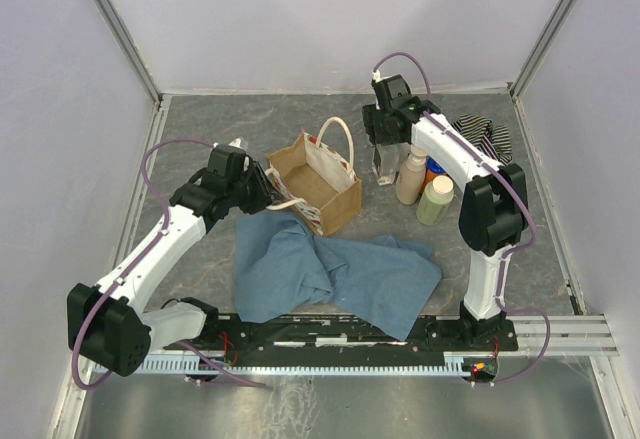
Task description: Take the personal care products out of the canvas bag
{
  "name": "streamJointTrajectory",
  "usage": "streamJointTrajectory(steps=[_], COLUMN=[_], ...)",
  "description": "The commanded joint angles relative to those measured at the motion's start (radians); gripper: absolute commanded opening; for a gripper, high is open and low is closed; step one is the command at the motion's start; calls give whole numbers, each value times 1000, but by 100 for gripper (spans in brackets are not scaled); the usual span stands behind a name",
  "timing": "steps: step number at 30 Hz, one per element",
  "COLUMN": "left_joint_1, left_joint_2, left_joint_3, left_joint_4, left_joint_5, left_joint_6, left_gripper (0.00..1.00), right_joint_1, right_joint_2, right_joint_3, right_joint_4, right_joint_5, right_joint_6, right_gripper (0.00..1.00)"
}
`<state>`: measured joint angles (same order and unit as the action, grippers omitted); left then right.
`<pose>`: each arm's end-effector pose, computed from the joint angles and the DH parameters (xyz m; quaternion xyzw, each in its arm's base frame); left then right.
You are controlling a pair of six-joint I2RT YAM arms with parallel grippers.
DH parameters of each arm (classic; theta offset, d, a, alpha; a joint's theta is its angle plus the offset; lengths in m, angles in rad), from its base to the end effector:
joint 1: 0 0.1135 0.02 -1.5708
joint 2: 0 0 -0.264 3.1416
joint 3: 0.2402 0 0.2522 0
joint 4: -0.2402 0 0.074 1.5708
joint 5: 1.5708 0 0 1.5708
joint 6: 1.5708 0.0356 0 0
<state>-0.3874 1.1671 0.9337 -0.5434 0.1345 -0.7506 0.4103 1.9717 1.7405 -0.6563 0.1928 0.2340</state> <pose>0.2264 -0.0975 0.2814 -0.1406 0.9097 -0.2601 0.2916 0.4099 0.1708 0.2744 -0.0504 0.9370 0.0196 0.3450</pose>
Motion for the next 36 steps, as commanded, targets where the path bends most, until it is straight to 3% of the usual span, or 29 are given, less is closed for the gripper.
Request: streamJointTrajectory(steps=[1, 5, 11, 15, 21, 25, 30, 33, 36], left_joint_1=[5, 4, 5, 4, 4, 4, 14, 82, 194], left_joint_2=[-11, -14, -39, -80, -166, -202, -137, -28, 100], left_joint_3=[1, 4, 13, 5, 56, 148, 362, 497, 564], left_joint_4=[43, 42, 66, 135, 153, 111, -68, -131, -152], left_joint_5=[18, 16, -2, 9, -43, -136, -468, -449, -354], left_joint_6=[-25, -25, -19, -7, 59, 150, 242, 324, 403], left_gripper=[42, 49, 61, 64, 67, 74, 87, 88, 97], right_joint_1=[-5, -4, 19, 48, 48, 48, 18, -16, -59], right_joint_2=[-52, -82, -256, -342, -364, -436, -523, -551, -580], right_joint_3=[16, 26, 50, 48, 105, 82, 27, 9, -39], right_joint_4=[101, 82, 90, 100, -29, -72, -130, -171, -168], right_joint_5=[31, 17, -67, -138, -208, -172, -89, -87, -122], right_joint_6=[8, 14, 23, -20, 16, 19, 24, 27, 40], right_gripper=[74, 76, 78, 83, 84, 85, 88, 93, 100])
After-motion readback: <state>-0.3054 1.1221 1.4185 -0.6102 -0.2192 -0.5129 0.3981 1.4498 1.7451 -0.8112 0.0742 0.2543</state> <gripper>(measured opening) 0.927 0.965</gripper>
